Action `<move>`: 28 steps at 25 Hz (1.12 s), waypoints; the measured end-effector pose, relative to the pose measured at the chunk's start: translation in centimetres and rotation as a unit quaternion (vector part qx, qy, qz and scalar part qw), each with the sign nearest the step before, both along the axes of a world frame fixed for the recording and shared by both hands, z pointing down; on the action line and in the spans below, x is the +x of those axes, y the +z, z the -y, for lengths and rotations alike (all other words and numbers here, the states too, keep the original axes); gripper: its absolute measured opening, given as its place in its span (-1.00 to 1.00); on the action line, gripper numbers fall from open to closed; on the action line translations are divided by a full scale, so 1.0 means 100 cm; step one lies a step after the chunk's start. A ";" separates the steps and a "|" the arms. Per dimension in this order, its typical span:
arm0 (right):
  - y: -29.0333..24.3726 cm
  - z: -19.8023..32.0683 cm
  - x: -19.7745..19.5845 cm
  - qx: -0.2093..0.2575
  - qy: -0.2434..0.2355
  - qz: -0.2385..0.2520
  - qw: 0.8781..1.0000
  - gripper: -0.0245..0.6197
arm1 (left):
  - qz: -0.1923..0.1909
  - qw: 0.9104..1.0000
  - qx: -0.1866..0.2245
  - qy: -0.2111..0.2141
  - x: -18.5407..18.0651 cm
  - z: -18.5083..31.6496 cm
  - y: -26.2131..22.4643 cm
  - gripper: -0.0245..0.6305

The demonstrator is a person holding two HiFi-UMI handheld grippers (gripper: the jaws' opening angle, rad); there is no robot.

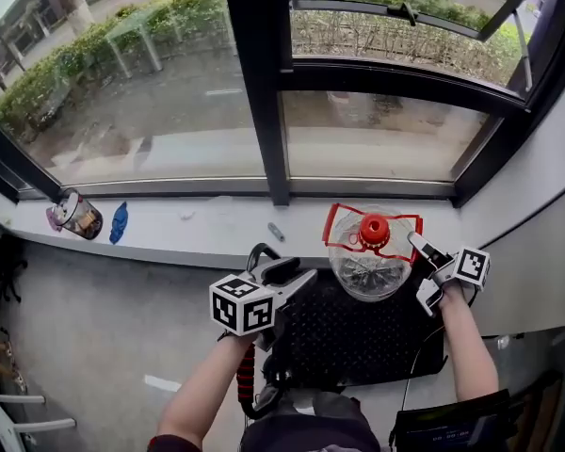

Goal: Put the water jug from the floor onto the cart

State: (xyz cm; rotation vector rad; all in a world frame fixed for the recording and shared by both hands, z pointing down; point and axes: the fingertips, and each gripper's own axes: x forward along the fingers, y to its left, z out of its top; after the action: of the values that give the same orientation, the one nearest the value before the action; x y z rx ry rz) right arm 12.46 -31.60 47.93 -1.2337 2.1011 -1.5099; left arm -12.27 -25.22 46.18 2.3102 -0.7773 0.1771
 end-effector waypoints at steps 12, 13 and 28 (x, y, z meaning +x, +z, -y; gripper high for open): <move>-0.045 -0.087 -0.027 0.065 -0.092 0.016 0.993 -0.71 | -0.108 0.991 -0.080 0.030 0.025 -0.018 -0.007 -0.16; -0.047 -0.095 -0.030 0.068 -0.097 0.014 0.993 -0.71 | -0.112 0.990 -0.078 0.027 0.024 -0.025 -0.009 -0.18; -0.050 -0.133 -0.035 0.057 -0.085 0.057 0.993 -0.70 | -0.181 0.969 -0.167 -0.005 0.027 -0.064 -0.001 -0.70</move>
State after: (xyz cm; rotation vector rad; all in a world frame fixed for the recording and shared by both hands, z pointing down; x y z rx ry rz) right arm 8.98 -18.26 42.89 -0.9273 2.2289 -1.4658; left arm -9.54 -18.85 46.06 1.9410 -0.5266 -0.1112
